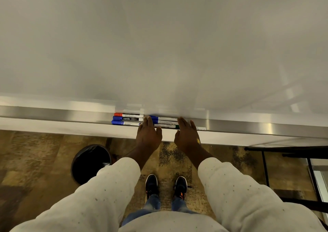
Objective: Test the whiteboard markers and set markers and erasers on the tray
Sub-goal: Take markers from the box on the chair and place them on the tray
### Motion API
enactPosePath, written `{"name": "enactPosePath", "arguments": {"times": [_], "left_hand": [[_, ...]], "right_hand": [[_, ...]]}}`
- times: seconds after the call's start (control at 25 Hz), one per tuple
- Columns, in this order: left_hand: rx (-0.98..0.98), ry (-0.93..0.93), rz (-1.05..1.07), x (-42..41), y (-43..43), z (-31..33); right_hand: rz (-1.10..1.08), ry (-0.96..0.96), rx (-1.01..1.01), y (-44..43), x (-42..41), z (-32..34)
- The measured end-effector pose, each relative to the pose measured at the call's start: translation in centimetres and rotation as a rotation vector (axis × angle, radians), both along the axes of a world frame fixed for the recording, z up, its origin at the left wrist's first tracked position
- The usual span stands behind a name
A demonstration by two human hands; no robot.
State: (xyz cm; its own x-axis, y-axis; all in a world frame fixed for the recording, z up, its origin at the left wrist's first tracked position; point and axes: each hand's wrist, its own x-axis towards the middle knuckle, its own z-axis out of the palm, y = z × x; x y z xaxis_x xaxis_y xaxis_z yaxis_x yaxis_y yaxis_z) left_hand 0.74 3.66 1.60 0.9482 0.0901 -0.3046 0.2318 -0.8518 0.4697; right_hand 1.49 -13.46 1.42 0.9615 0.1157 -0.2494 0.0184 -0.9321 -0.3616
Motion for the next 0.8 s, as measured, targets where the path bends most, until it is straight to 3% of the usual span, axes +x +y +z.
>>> {"name": "enactPosePath", "arguments": {"times": [0.28,0.56,0.8], "left_hand": [[-0.082,0.06,0.048,0.4,-1.2,0.3],[-0.224,-0.018,0.186,1.6,-0.8,0.8],[-0.336,-0.011,0.284,1.9,-0.6,1.4]], "right_hand": [[-0.029,-0.01,-0.003,-1.6,0.5,-0.7],[-0.136,-0.055,0.368,-0.4,-0.2,-1.0],[-0.285,0.018,0.519,0.6,-0.4,-1.2]]}}
